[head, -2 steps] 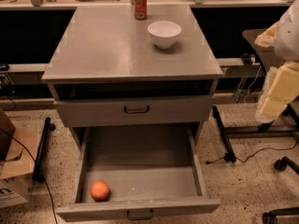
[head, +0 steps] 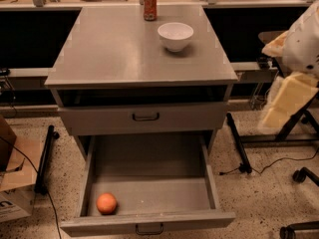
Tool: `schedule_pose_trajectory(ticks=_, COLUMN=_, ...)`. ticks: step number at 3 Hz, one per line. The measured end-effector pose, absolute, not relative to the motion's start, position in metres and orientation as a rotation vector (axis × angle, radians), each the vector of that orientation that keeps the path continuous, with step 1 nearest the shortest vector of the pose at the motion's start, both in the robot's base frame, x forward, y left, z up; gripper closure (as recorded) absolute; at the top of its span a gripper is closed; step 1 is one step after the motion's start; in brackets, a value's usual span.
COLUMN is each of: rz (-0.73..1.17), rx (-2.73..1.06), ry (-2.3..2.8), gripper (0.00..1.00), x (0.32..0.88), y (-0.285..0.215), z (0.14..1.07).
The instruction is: Pick orange from middle drawer and place on counter
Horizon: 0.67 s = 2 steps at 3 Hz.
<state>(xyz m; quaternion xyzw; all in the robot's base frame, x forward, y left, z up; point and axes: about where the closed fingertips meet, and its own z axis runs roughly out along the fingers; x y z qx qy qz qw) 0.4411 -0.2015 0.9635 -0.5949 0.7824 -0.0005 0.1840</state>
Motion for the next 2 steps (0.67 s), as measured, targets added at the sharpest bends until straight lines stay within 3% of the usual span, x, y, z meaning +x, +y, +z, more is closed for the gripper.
schedule_pose_trajectory(ticks=1, rz=0.229, rx=-1.58, ry=2.121, gripper=0.0, x=0.446, y=-0.152, z=0.927)
schedule_pose_trajectory(ticks=2, rz=0.537, rx=-1.48, ry=1.974, gripper=0.0, x=0.45, y=-0.072, z=0.878)
